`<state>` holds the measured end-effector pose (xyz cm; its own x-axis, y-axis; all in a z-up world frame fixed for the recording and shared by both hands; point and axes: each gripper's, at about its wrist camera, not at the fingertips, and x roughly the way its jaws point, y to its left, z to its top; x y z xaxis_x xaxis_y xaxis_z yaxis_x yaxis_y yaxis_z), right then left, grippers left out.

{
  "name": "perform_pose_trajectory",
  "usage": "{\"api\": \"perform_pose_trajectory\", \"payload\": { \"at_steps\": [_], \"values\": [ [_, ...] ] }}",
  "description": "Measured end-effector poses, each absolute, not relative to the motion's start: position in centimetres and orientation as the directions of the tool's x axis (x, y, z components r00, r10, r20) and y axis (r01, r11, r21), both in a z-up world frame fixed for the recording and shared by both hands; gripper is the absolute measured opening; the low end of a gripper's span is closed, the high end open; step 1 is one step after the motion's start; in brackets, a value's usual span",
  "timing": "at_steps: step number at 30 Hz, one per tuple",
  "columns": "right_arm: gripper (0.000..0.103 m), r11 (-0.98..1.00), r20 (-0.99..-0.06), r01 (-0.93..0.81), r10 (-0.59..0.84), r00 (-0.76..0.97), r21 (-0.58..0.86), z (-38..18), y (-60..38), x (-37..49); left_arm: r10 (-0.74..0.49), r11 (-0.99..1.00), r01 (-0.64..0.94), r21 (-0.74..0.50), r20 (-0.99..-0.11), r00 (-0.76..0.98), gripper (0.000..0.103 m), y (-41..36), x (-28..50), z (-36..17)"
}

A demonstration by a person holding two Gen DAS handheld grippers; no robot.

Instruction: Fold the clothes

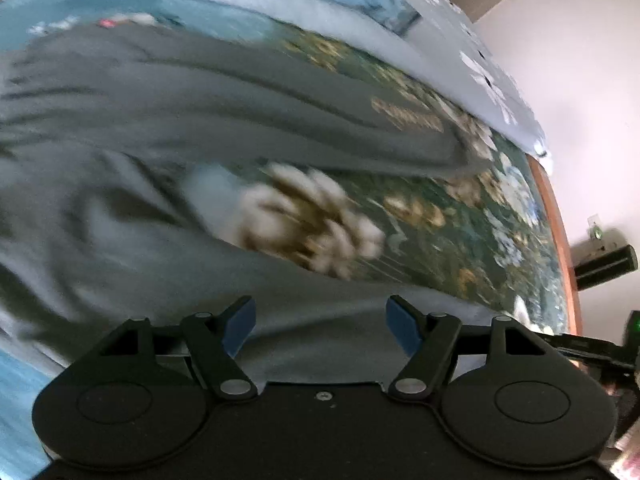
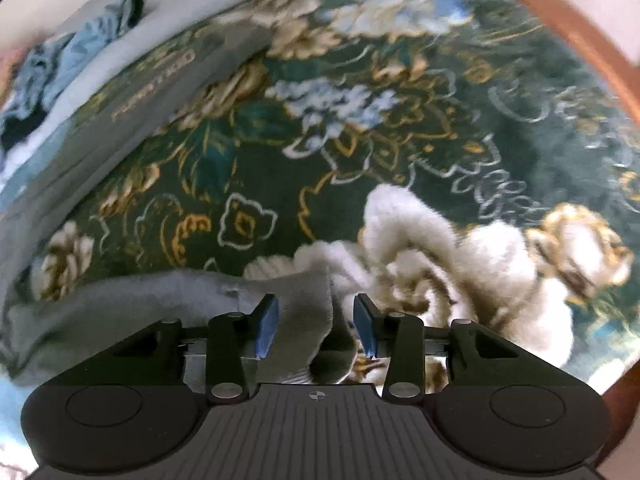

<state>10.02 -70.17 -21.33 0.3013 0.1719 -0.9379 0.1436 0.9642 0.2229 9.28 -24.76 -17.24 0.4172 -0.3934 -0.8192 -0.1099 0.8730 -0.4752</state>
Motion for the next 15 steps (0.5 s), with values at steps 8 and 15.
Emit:
{"api": "perform_pose_trajectory", "payload": {
  "at_steps": [8,15],
  "values": [
    [0.041,0.920,-0.893,0.065,0.357,0.276,0.387,-23.9,-71.1,11.0,-0.375,0.892,-0.096,-0.441,-0.842,0.388,0.070,-30.4,10.0,-16.7],
    [0.043,0.843,-0.809,-0.022,0.524,0.266,0.538,-23.8,-71.4,12.0,-0.358,0.900,-0.109,-0.422,-0.858,0.369,0.071,-31.6,10.8,-16.8]
  ]
}}
